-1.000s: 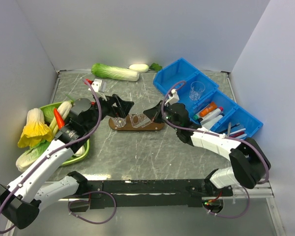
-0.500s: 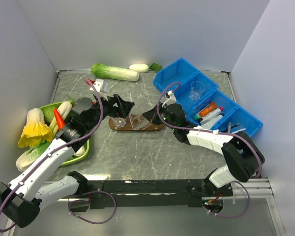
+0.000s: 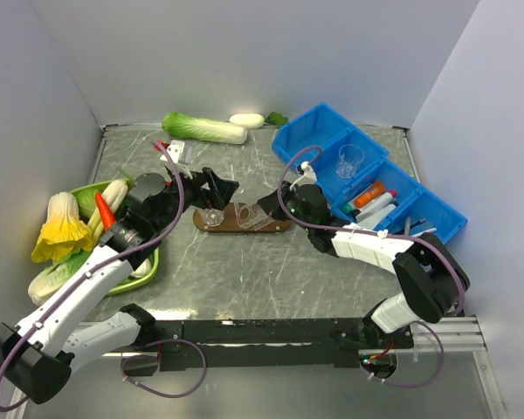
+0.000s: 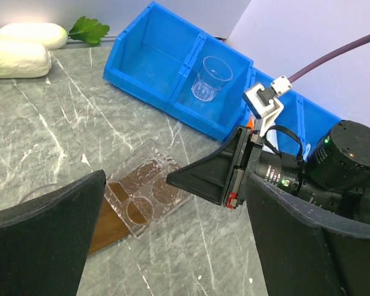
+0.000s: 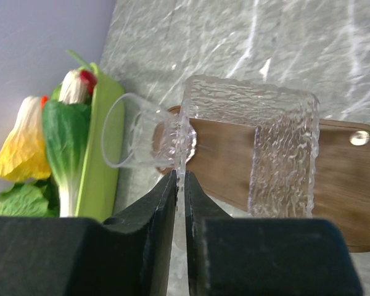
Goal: Prepare toiletry sets of a toothbrush and toothpaste on the tray
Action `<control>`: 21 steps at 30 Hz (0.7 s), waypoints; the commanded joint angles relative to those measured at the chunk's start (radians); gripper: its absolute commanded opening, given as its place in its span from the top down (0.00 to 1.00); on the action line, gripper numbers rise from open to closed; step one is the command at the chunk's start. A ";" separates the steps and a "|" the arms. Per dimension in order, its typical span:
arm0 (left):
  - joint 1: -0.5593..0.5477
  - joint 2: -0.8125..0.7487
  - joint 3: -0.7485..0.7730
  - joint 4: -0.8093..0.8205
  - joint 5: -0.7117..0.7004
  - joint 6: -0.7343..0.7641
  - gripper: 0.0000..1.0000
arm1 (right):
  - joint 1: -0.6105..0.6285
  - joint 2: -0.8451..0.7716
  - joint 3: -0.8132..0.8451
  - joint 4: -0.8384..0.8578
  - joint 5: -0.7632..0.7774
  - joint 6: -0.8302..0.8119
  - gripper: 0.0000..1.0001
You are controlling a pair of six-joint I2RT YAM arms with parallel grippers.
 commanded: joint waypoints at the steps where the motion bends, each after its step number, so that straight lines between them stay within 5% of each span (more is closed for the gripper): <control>1: 0.003 -0.007 0.010 0.030 0.001 0.020 0.01 | -0.007 -0.026 -0.001 -0.054 0.053 -0.018 0.78; 21: 0.004 0.001 0.012 0.030 0.011 0.012 0.01 | -0.004 -0.063 0.065 -0.320 0.200 -0.132 0.48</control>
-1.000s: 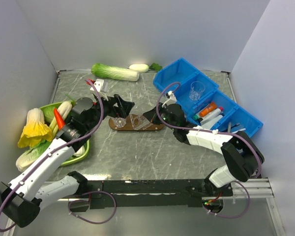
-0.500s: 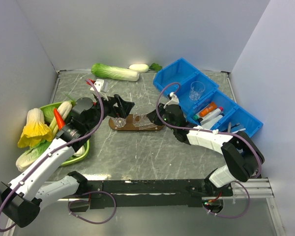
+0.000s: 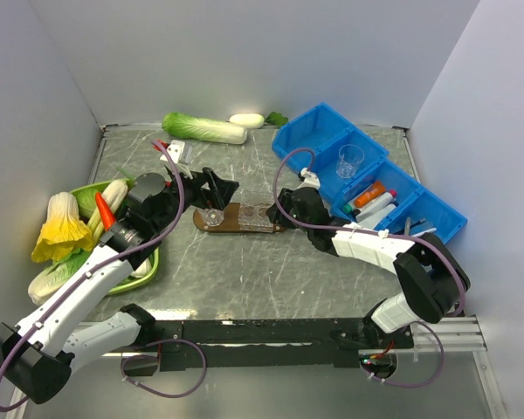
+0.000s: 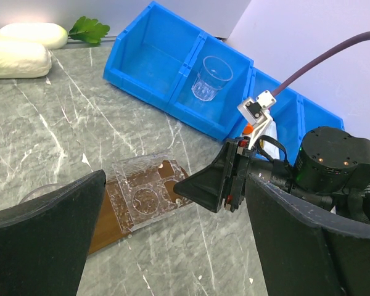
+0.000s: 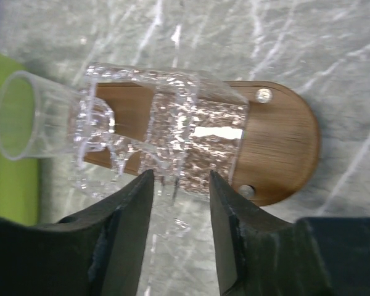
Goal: Prepare toiletry sets of a toothbrush and toothpaste on the tray
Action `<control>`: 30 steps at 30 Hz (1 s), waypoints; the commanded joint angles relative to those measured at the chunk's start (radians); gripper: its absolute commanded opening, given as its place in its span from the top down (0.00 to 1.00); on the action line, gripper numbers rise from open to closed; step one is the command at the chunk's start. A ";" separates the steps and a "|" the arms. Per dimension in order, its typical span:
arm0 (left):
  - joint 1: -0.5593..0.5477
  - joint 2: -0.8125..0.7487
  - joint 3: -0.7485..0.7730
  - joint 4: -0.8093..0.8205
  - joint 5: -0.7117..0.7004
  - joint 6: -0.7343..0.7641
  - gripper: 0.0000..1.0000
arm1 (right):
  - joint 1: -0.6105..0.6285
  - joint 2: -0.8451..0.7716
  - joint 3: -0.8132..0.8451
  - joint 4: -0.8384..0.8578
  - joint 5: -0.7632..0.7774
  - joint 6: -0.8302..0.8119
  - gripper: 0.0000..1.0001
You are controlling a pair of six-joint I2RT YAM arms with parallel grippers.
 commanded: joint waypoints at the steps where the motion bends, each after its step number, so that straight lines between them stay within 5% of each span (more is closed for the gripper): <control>1: 0.003 0.000 0.012 0.029 0.011 0.010 0.00 | 0.008 -0.059 0.075 -0.109 0.106 -0.069 0.46; 9: 0.003 -0.004 0.013 0.030 0.012 0.009 0.00 | 0.065 -0.061 0.165 -0.259 0.200 -0.146 0.33; 16: 0.003 -0.007 0.013 0.030 0.015 0.009 0.01 | 0.110 0.004 0.297 -0.411 0.320 -0.175 0.34; 30: 0.003 -0.017 0.010 0.030 -0.005 0.004 0.01 | 0.111 0.107 0.368 -0.487 0.298 -0.163 0.40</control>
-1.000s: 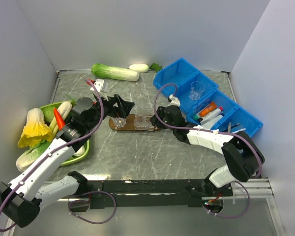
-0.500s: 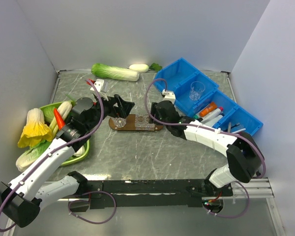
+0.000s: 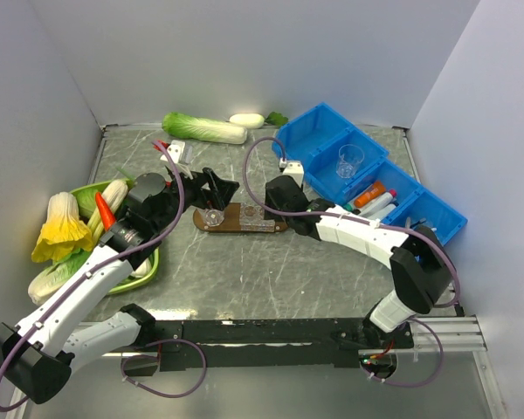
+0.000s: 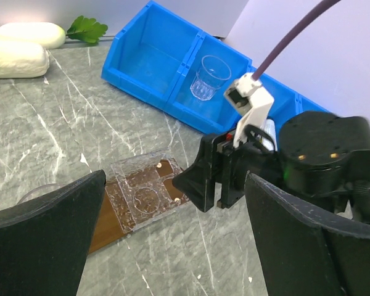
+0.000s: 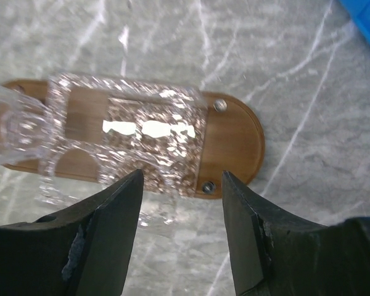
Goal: Prepare toiletry sets of a toothbrush and toothpaste on the tray
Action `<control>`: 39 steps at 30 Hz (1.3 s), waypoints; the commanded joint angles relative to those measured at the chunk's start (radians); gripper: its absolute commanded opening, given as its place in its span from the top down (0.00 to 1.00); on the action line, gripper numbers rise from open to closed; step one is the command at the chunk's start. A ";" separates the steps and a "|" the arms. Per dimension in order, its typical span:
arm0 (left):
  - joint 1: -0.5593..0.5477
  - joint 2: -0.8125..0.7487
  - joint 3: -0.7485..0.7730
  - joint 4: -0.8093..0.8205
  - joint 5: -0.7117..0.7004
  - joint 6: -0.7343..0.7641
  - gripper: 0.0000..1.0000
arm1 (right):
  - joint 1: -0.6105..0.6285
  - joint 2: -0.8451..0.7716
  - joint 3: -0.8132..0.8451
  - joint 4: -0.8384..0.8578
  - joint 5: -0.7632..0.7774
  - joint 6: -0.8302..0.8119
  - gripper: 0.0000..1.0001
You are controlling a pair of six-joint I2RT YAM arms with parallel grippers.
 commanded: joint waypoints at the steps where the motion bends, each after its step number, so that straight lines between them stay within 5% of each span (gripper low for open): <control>1: 0.003 -0.019 0.010 0.030 -0.015 0.005 0.01 | 0.005 0.022 0.052 -0.030 0.008 -0.001 0.40; 21: 0.003 -0.016 0.012 0.030 -0.018 0.005 0.01 | 0.023 0.076 0.093 -0.049 -0.002 -0.003 0.68; 28: 0.003 -0.015 0.013 0.030 -0.014 0.003 0.01 | 0.039 0.108 0.135 -0.075 -0.008 0.019 0.93; 39: 0.003 -0.009 0.012 0.030 -0.003 0.000 0.01 | 0.042 0.151 0.185 -0.107 -0.015 0.094 1.00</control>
